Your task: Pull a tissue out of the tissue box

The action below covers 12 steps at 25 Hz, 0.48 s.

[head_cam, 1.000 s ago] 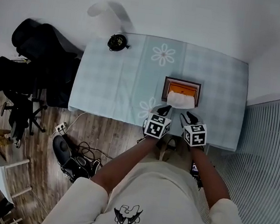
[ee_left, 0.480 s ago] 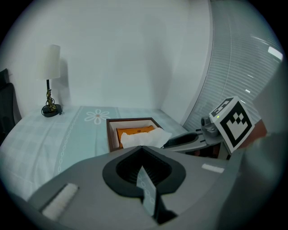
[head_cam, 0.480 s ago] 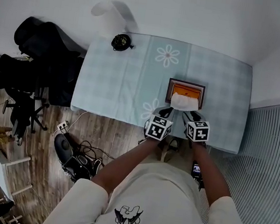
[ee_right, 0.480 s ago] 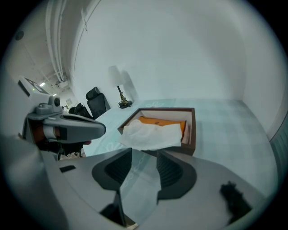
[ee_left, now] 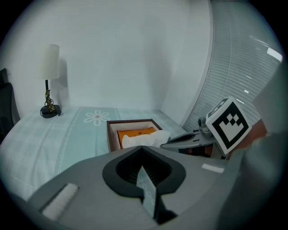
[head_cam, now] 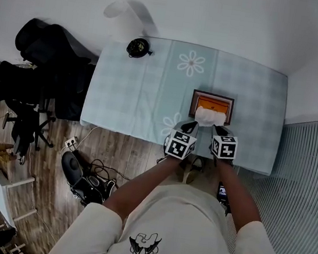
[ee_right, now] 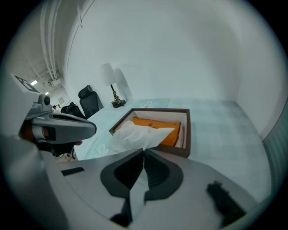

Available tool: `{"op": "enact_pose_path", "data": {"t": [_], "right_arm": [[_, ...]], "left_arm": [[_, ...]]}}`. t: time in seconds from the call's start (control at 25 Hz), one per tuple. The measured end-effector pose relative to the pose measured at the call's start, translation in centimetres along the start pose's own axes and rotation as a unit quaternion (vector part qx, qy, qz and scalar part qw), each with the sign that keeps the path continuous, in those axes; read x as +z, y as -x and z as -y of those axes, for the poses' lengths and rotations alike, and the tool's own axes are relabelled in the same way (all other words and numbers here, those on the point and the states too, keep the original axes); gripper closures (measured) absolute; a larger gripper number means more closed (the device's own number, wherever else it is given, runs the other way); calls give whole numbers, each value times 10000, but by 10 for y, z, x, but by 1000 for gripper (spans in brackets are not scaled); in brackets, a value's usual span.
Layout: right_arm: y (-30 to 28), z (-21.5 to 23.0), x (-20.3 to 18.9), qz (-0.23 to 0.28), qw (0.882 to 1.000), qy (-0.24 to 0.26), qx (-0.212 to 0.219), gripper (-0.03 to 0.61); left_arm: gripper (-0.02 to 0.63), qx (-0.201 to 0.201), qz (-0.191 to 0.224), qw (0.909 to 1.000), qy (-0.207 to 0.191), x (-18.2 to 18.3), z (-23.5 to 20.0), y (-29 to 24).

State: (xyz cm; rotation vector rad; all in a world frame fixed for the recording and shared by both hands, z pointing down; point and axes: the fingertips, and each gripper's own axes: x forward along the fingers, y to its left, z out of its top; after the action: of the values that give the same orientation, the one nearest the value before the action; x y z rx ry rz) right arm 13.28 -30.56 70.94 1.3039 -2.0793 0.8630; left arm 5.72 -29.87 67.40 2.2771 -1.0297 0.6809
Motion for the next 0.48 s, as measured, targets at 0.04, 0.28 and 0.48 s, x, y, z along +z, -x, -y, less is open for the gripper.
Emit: {"op": "enact_pose_path", "data": {"t": [0.04,0.28,0.48], "right_arm": [[2,3,1,21,9999,10,-105,563],[3,5,4,46,9998,66,-171,565],[18,-3,10,187,9997,125,-94,565]], "left_arm": [[611,-6,7,10000,7,1,0,1],[611,-30,21,10000,-15,2,-3,1],[611,-48,58,9999,-108,5,-2,5]]}}
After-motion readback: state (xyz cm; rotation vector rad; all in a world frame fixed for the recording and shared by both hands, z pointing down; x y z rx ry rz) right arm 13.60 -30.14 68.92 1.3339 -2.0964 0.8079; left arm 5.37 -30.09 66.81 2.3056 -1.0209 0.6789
